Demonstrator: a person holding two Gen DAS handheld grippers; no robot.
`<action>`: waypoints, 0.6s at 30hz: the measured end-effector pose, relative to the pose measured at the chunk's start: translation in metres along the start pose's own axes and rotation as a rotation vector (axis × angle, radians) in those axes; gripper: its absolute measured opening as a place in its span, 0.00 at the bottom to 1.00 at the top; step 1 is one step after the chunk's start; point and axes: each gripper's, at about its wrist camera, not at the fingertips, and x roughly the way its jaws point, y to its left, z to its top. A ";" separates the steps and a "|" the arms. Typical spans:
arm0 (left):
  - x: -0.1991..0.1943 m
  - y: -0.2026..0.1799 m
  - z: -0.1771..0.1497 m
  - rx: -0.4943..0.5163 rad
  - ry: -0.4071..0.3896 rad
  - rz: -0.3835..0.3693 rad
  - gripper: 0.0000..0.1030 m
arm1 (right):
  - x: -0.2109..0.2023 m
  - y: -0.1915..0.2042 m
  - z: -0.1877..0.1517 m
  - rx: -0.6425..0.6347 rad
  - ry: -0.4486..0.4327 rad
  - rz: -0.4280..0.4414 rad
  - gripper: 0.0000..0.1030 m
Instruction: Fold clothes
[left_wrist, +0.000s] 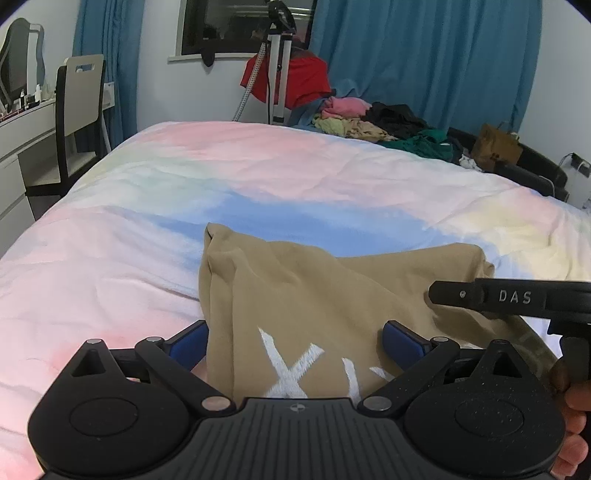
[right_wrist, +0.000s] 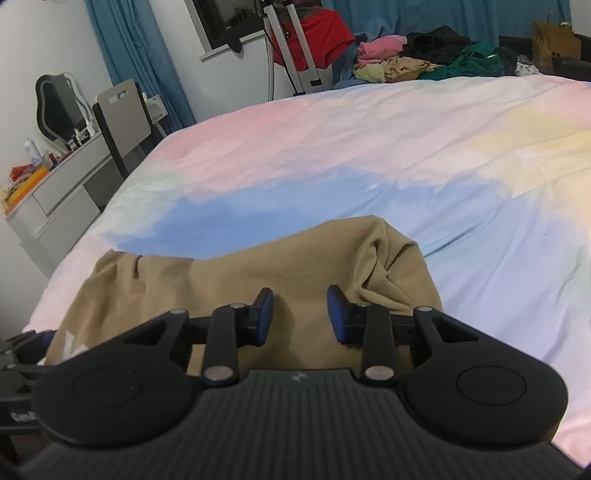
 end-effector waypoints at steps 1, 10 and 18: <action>-0.003 -0.001 -0.001 0.002 -0.003 -0.003 0.97 | -0.006 0.000 -0.001 0.011 -0.005 0.004 0.35; -0.057 -0.015 -0.023 0.031 -0.034 -0.015 0.97 | -0.074 0.008 -0.025 0.008 -0.041 0.035 0.36; -0.051 -0.003 -0.041 -0.116 0.109 -0.022 0.97 | -0.055 0.009 -0.052 -0.004 0.057 0.003 0.35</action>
